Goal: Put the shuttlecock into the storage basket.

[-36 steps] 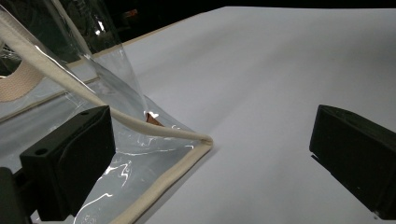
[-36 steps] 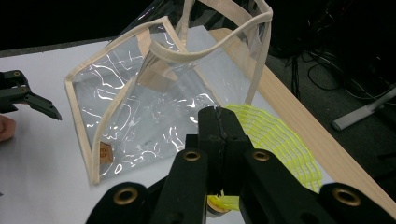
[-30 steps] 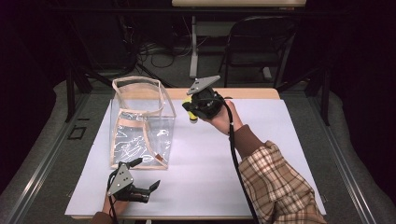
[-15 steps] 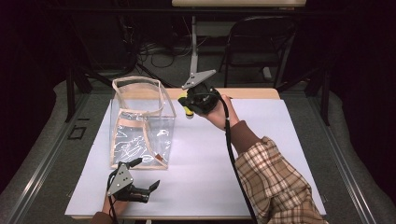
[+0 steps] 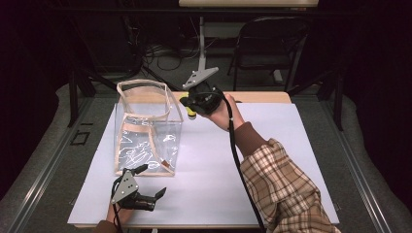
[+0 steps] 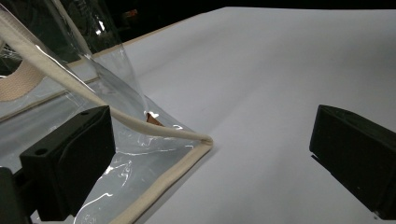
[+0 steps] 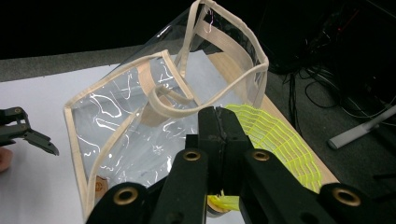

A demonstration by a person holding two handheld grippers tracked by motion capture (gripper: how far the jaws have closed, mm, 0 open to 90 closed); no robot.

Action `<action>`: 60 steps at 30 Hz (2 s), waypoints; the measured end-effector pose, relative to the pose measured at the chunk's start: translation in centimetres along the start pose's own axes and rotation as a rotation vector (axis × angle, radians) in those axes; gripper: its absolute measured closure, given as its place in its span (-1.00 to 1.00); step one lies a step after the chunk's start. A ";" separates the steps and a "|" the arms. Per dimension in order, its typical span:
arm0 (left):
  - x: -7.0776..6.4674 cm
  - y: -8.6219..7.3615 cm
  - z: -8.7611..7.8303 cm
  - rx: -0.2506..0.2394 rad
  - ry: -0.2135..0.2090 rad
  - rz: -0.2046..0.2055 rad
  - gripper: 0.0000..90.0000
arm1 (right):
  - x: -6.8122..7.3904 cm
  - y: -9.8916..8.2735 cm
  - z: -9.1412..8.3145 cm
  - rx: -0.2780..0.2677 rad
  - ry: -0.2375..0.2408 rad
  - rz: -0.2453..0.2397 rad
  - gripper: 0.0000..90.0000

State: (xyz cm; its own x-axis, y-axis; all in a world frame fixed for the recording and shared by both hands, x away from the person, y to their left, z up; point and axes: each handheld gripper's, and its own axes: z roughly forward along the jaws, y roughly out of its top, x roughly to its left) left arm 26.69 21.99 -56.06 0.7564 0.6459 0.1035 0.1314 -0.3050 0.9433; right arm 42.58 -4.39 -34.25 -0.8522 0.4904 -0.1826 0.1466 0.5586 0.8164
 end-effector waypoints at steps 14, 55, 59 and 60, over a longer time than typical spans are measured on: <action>0.0 0.0 0.0 0.000 -0.001 0.000 -1.00 | -0.6 1.1 0.7 -0.012 0.000 0.008 1.00; 0.1 0.0 -0.1 -0.004 -0.008 0.002 -1.00 | -1.5 4.7 1.6 -0.061 -0.037 -0.007 1.00; 0.1 0.0 -0.1 -0.005 -0.008 0.001 -1.00 | -1.5 5.1 1.8 -0.069 -0.041 -0.013 1.00; 0.1 0.0 -0.1 -0.004 -0.008 0.002 -1.00 | -1.4 5.3 1.8 -0.075 -0.044 -0.018 1.00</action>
State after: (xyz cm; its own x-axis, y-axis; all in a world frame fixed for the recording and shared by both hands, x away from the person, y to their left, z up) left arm 26.73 22.12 -55.99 0.7618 0.6396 0.1025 0.1273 -0.3030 0.9445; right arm 45.48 -0.93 -30.63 -0.8314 0.5104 -0.2197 0.0921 0.5165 0.8513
